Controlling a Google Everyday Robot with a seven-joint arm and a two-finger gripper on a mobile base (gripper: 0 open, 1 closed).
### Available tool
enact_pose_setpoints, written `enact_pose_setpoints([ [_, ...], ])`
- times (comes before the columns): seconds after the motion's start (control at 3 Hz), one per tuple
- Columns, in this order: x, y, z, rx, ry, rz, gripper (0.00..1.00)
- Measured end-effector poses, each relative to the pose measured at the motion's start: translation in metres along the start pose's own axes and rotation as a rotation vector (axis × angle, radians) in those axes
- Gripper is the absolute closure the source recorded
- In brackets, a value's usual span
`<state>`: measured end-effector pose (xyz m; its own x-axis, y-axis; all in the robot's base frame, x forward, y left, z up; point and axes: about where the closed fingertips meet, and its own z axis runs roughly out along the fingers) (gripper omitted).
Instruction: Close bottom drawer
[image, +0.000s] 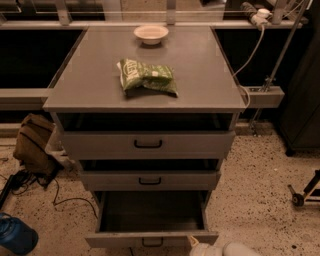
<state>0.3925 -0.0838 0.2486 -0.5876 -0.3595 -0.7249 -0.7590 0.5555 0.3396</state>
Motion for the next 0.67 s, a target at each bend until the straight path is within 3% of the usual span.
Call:
enact_pose_setpoints([
  [0.67,0.034,-0.006,0.027,-0.026,-0.024,0.068,0.00],
])
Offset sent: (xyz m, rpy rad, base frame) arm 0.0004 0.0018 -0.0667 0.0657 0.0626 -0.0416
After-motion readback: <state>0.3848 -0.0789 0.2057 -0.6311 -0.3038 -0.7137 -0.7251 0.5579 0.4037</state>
